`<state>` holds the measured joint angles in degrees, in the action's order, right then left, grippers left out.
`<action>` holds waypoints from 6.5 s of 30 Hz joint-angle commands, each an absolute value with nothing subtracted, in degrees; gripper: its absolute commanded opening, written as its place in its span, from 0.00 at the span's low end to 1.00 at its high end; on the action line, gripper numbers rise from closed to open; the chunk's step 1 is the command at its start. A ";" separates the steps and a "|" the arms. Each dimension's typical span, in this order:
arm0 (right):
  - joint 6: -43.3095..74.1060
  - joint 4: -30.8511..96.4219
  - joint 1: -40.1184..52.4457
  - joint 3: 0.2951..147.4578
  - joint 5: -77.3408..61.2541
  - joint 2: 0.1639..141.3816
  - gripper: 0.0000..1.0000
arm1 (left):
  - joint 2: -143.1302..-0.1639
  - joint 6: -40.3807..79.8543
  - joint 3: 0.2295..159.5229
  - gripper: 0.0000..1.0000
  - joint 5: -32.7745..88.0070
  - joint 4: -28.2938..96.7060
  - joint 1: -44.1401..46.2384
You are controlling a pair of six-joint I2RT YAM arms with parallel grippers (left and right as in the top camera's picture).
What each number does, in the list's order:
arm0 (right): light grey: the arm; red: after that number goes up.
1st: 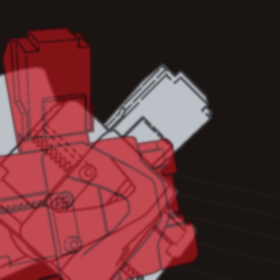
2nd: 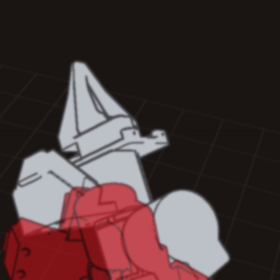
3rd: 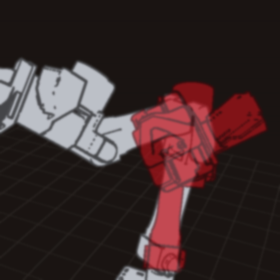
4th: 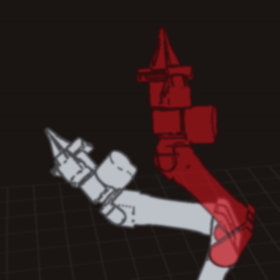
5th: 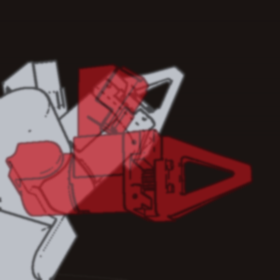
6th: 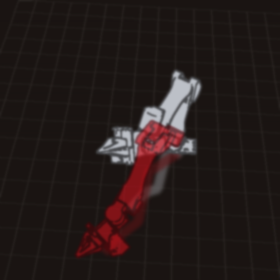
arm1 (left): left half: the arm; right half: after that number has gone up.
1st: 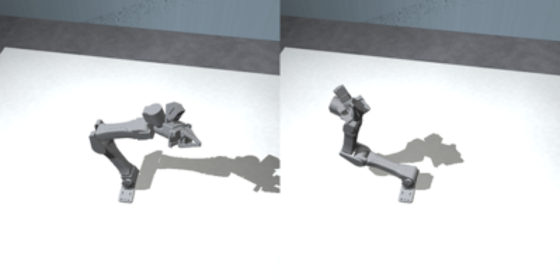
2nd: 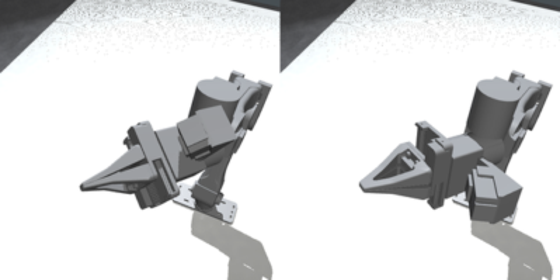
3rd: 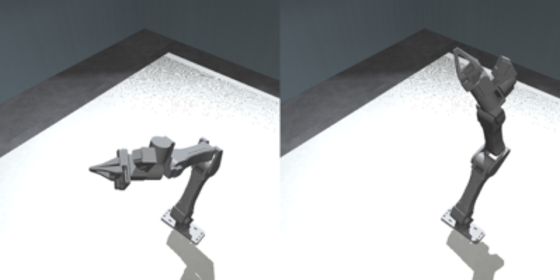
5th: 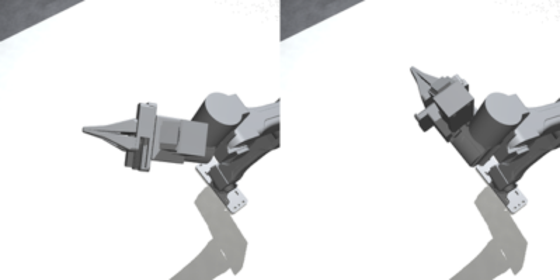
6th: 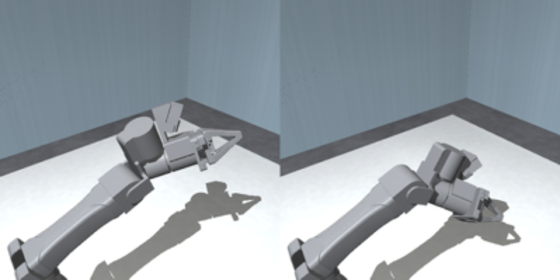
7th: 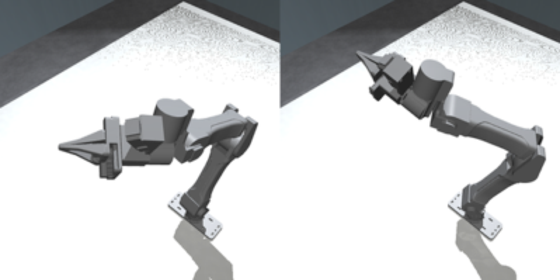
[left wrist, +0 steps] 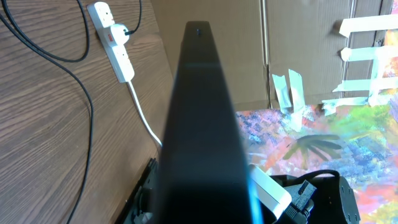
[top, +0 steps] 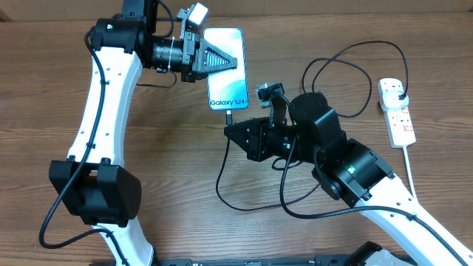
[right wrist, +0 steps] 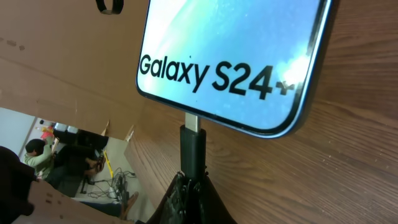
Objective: Plug charger to phone and switch on socket
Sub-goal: 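Press the phone down onto the USB-C plug with the left gripper, then lower the plugged phone with the left gripper onto the table, then lay the phone flat and open the left gripper, releasing it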
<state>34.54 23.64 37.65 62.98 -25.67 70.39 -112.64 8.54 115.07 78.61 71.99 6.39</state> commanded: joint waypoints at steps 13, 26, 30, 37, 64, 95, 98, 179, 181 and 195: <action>34.72 23.05 36.56 63.11 -25.34 69.58 0.04 | -111.42 6.17 115.98 0.04 80.40 71.99 6.35; 34.72 23.05 36.56 63.11 -25.30 69.58 0.04 | -111.42 5.93 115.98 0.04 80.44 72.29 6.35; 34.74 22.70 36.56 63.11 -25.30 69.58 0.04 | -111.42 5.91 115.98 0.05 80.38 72.44 6.44; 34.74 21.71 36.23 63.11 -25.30 69.60 0.04 | -111.42 5.69 115.98 0.04 80.36 72.62 6.44; 35.81 18.28 34.00 63.11 -25.54 71.81 0.04 | -111.42 2.70 115.98 0.04 80.36 76.47 6.44; 35.77 38.44 34.00 63.05 -17.93 71.81 0.37 | -123.90 2.11 115.85 0.04 45.45 78.39 6.35; 35.79 40.01 34.00 63.05 -17.34 71.96 0.40 | -128.38 2.13 115.85 0.04 44.29 77.78 6.35; 35.59 43.88 34.04 63.05 -17.37 75.70 0.40 | -135.66 8.38 106.21 0.36 24.84 67.44 6.79; 35.59 43.88 34.04 63.05 -17.37 75.70 0.40 | -135.66 8.38 106.21 0.36 24.84 67.44 6.79; 35.57 43.88 34.04 63.05 -17.37 75.70 0.40 | -135.66 8.43 106.21 0.49 19.90 67.57 6.79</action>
